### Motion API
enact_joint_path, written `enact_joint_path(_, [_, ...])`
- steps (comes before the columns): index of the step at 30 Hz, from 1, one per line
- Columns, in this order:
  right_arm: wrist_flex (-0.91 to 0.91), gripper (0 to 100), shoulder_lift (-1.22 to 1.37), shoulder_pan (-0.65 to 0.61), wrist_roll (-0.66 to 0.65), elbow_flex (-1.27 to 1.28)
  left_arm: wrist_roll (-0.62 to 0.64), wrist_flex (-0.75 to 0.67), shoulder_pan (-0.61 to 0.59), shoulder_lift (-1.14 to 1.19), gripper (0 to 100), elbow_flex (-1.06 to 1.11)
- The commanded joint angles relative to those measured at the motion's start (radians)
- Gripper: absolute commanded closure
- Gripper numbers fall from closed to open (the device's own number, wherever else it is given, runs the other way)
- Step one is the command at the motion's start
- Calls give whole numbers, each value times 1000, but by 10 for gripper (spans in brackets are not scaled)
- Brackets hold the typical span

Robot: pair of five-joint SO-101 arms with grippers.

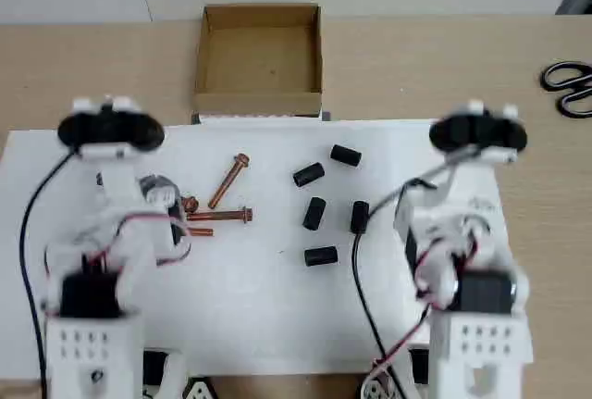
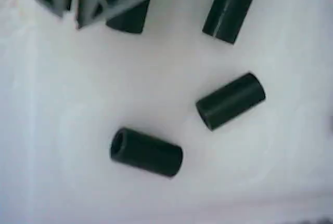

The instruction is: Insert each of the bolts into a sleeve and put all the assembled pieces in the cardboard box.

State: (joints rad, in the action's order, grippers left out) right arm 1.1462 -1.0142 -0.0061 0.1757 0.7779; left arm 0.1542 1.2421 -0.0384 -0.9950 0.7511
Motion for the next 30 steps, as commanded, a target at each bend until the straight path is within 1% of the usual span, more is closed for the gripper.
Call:
enact_joint_path(1, [131,995,200,8,11,-239,-6,75,-23,203,989,-225])
enact_joint_path(4, [242,995,334,10,-2,-377,-2,54,-78,324,992,-306])
enact_joint_path(9, [407,995,558,12,-192,-555,0,-25,-187,505,992,-315])
enact_joint_path(13, [472,995,739,7,-348,-655,0,-5,-222,621,991,-315])
enact_joint_path(15, [481,995,816,5,-396,-687,0,26,-238,667,990,-318])
enact_joint_path(19, [550,995,967,-42,-365,-756,-6,40,-242,732,992,-314])
enact_joint_path(23, [567,995,1089,-102,-262,-812,-9,34,-239,767,992,-317])
enact_joint_path(25, [565,995,1124,-127,-235,-844,-14,32,-238,770,991,-318])
enact_joint_path(27, [565,995,1147,-150,-216,-881,-44,21,-238,770,991,-314])
enact_joint_path(30, [561,995,1159,-179,-149,-919,-74,21,-241,773,991,-312])
